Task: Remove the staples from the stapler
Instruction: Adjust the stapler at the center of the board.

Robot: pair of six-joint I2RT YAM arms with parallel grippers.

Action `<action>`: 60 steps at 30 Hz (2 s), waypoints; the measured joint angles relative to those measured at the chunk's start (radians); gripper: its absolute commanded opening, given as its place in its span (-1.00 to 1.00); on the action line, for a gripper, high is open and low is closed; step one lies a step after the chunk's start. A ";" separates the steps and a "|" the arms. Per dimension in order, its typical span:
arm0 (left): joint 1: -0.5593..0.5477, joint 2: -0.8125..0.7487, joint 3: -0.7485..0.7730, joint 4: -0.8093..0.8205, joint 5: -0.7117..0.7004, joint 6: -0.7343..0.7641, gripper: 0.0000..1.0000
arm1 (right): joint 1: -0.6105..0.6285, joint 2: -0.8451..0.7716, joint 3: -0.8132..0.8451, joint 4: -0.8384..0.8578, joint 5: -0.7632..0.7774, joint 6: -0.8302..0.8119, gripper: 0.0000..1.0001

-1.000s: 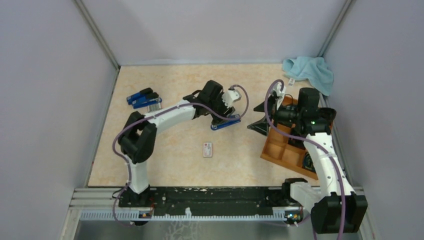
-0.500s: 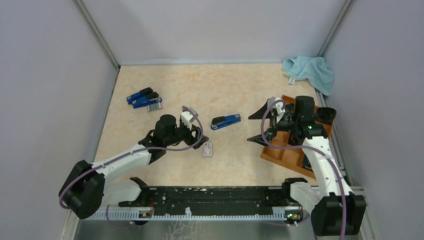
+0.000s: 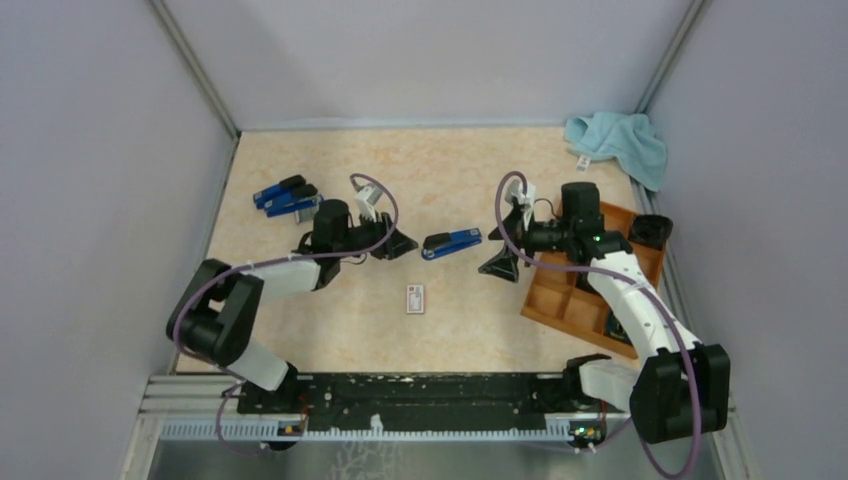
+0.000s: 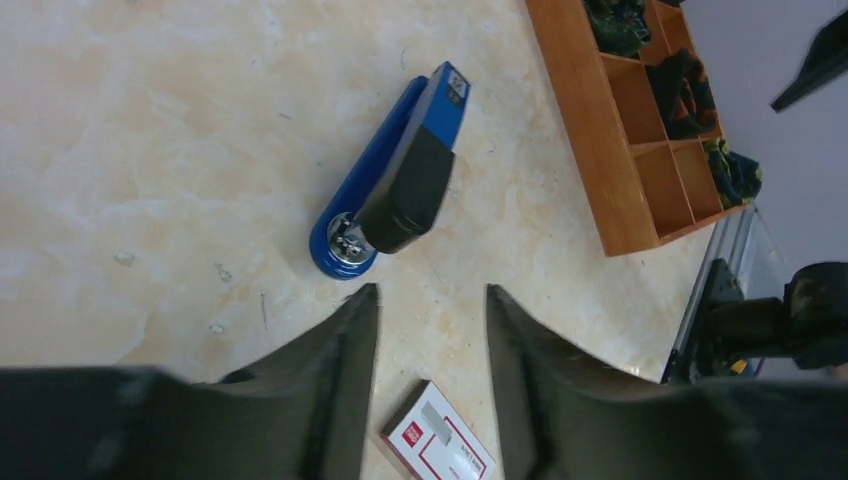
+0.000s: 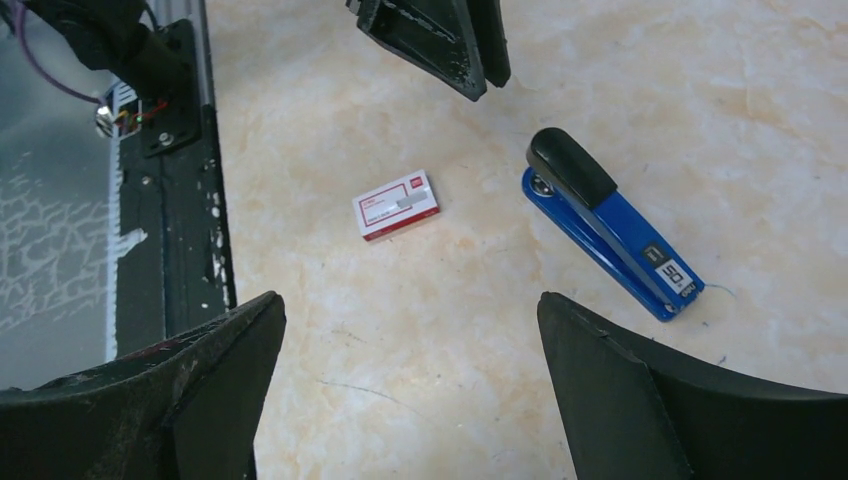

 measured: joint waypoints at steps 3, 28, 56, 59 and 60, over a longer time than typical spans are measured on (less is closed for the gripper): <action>0.028 0.125 0.061 0.003 0.031 -0.052 -0.50 | 0.000 0.000 0.010 -0.018 0.056 0.002 0.93; -0.034 0.409 0.328 -0.174 -0.036 -0.032 -0.80 | 0.000 0.001 0.027 -0.004 0.214 0.080 0.78; -0.344 0.396 0.250 -0.043 -0.065 -0.163 -0.73 | 0.000 0.064 -0.050 0.179 0.237 0.322 0.75; -0.364 0.397 0.249 -0.006 -0.070 -0.183 -0.72 | 0.000 0.080 -0.063 0.197 0.256 0.356 0.73; -0.369 0.397 0.249 0.003 -0.072 -0.189 -0.71 | 0.000 0.083 -0.065 0.201 0.264 0.366 0.73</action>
